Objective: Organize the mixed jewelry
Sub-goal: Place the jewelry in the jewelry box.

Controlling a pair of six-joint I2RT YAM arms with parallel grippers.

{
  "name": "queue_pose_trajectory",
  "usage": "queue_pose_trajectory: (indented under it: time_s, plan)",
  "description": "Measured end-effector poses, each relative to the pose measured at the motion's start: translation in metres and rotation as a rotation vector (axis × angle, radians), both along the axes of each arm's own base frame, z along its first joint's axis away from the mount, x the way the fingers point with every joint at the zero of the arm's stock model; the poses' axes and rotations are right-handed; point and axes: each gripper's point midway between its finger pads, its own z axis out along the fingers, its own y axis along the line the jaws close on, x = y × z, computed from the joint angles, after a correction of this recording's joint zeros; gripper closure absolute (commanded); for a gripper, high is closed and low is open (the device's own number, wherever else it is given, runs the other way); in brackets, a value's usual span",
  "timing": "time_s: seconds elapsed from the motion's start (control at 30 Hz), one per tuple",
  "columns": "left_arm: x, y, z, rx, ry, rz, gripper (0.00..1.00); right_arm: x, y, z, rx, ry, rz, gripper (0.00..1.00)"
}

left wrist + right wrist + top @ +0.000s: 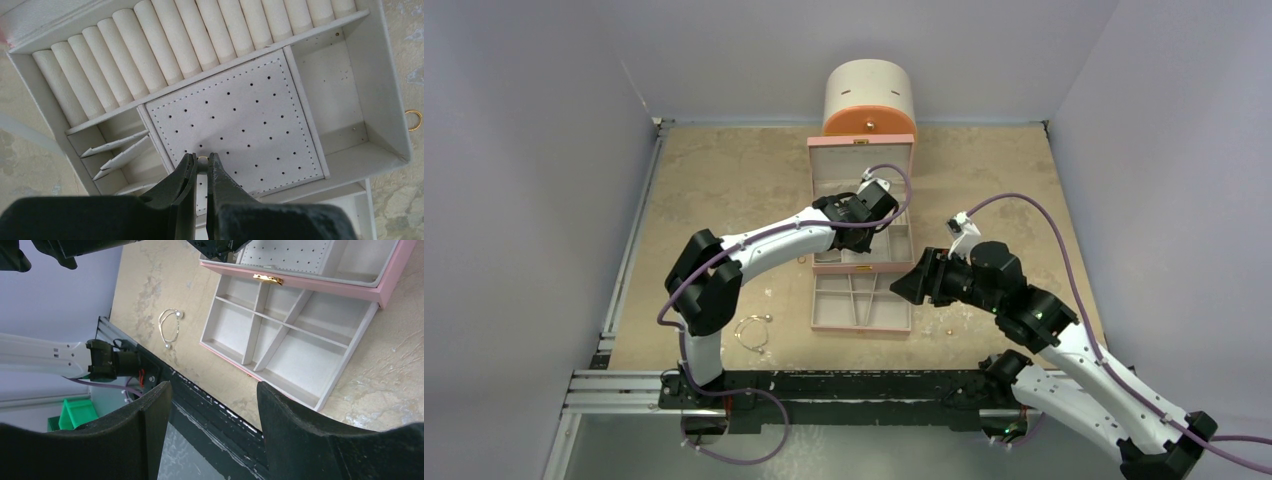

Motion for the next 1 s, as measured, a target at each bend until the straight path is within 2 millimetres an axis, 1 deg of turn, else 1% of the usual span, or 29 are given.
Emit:
queue_pose_trajectory:
  time_s: [0.37,0.83,1.0]
  plan:
    - [0.0001,-0.0019,-0.0042,-0.001,0.007,-0.003,1.00,0.0000,0.0000,0.0000,0.000,0.000,0.000,0.34]
    - [0.0003,-0.0014,-0.0043,0.001,0.005,-0.002,1.00,0.0000,0.0000,0.0000,0.000,0.001,0.000,0.34]
    - [0.0007,-0.0001,-0.0076,0.005,0.000,0.003,1.00,0.0000,0.0000,0.0000,0.001,0.001,-0.001,0.33]
